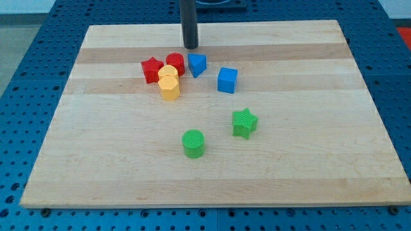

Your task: Slide the blue triangle closer to the green star

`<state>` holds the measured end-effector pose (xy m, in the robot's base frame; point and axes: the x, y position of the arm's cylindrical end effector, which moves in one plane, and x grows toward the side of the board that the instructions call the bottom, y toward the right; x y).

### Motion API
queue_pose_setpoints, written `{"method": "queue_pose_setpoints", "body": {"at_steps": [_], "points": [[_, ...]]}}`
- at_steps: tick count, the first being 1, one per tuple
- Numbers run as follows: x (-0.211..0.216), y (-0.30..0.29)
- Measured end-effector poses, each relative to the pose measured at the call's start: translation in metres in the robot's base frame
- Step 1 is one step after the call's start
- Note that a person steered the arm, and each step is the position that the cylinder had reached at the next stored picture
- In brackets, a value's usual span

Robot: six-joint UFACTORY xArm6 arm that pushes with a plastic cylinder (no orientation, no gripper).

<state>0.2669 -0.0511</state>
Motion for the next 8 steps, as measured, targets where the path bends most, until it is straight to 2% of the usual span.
{"method": "queue_pose_setpoints", "body": {"at_steps": [1, 2, 6, 7, 8], "points": [[0.003, 0.000], [0.033, 0.000], [0.188, 0.004], [0.210, 0.006], [0.209, 0.006]]}}
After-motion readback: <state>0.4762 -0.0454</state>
